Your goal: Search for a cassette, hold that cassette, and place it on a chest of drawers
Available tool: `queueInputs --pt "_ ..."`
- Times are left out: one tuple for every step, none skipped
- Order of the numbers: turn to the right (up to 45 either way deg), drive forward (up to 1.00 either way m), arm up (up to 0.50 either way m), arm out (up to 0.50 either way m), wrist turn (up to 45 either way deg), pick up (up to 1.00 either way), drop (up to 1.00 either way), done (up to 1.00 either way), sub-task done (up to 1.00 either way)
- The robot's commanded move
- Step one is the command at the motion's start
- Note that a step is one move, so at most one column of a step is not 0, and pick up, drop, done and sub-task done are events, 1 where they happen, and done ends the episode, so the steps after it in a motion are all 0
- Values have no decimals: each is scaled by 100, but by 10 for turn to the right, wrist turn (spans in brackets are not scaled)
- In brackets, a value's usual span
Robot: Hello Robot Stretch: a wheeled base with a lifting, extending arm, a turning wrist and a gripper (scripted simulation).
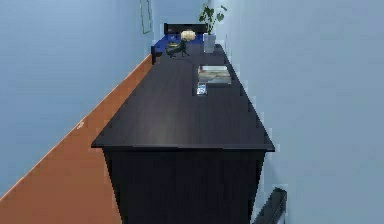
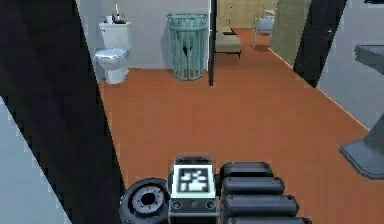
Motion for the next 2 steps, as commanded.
queueInputs --pt "90 0 0 0 0 0 0 0 0" --pt "0 25 0 0 0 0 0 0 0"
